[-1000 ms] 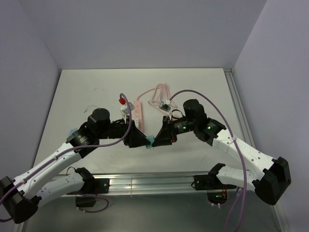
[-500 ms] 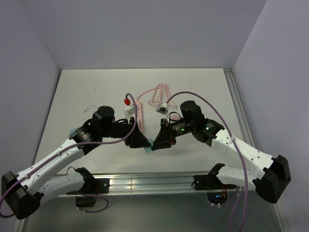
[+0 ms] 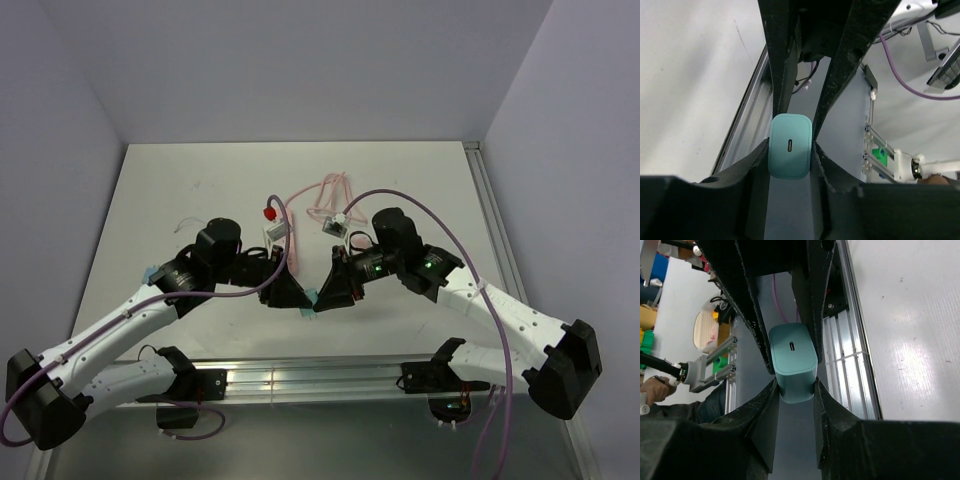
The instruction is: Insert the plug
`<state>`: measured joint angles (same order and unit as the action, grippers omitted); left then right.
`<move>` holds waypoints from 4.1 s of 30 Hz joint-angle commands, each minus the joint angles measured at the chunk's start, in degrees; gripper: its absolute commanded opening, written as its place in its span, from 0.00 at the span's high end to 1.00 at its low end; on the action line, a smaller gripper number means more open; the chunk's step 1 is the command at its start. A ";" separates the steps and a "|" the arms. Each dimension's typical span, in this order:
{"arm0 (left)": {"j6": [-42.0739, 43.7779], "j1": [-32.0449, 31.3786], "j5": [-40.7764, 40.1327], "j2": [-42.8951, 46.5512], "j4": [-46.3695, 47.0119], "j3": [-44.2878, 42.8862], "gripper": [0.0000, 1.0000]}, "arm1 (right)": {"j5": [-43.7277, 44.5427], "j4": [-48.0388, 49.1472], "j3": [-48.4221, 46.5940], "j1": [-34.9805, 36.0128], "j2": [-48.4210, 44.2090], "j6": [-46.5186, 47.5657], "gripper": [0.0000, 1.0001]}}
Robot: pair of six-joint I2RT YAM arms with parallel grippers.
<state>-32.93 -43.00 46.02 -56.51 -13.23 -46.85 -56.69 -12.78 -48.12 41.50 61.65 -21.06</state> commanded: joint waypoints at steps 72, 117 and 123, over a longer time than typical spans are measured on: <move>-5.83 3.63 -62.63 23.38 -19.55 -5.88 1.00 | 75.84 -21.85 -45.84 12.65 59.99 -16.38 0.32; -4.95 3.54 -51.91 -0.07 1.52 -2.10 1.00 | 59.93 -4.09 -2.34 4.12 8.19 -3.63 0.12; -1.01 3.63 -54.27 -10.96 11.38 -2.71 1.00 | 60.66 -9.46 1.79 0.44 -5.37 -7.94 0.13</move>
<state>-37.45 -39.51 -7.07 -63.22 -10.98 -47.79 5.32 -20.25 -48.86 44.31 59.94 -26.57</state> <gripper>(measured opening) 0.368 0.873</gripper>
